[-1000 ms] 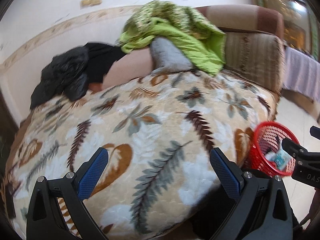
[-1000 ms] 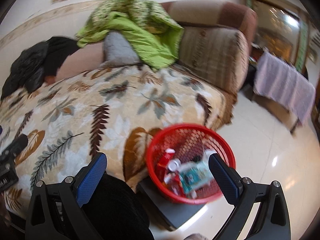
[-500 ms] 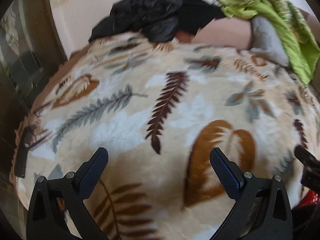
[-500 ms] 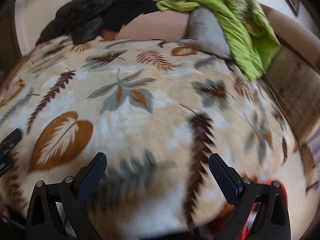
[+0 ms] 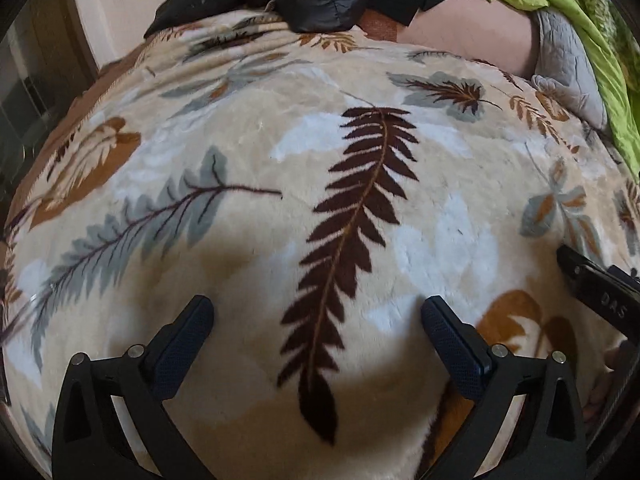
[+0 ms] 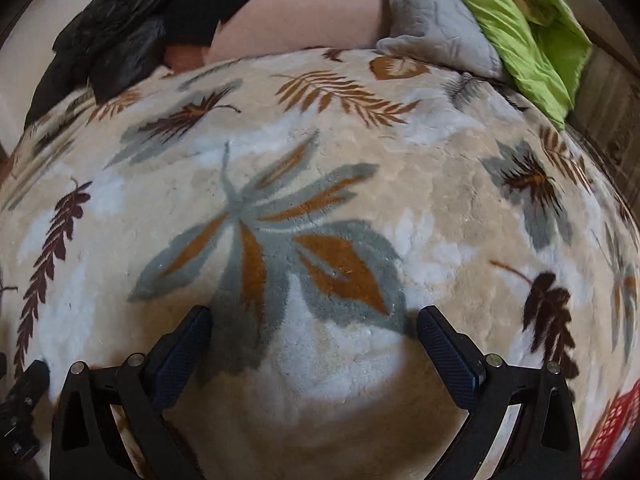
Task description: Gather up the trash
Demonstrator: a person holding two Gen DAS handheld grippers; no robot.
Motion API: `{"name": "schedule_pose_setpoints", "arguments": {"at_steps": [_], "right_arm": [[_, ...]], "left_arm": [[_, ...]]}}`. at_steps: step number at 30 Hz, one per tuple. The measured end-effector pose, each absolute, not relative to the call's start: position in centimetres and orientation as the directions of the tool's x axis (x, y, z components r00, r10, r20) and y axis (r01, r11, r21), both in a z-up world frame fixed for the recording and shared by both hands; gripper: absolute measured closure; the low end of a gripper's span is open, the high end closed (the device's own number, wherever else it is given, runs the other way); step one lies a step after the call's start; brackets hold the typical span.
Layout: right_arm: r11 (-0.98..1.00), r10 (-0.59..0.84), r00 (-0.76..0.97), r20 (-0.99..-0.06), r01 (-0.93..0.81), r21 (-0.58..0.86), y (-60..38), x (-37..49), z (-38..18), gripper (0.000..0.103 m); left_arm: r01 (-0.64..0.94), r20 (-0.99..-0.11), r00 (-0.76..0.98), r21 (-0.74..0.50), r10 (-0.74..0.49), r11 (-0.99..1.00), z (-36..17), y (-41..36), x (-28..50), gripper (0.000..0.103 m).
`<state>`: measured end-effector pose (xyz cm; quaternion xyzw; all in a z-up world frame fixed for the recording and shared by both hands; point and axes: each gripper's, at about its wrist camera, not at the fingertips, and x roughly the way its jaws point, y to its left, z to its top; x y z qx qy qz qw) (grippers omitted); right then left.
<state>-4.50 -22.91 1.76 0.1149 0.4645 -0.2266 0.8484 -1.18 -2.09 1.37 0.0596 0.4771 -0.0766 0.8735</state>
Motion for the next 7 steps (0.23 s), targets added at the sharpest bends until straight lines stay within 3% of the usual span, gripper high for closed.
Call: {"name": "schedule_pose_setpoints", "arguments": {"at_steps": [7], "right_arm": [[0.87, -0.268, 0.487, -0.831, 0.494, 0.009, -23.05, -4.66, 1.48, 0.0]], "left_arm": [[0.19, -0.823, 0.561, 0.028, -0.085, 0.981, 1.22, -1.58, -1.53, 0.0]]}}
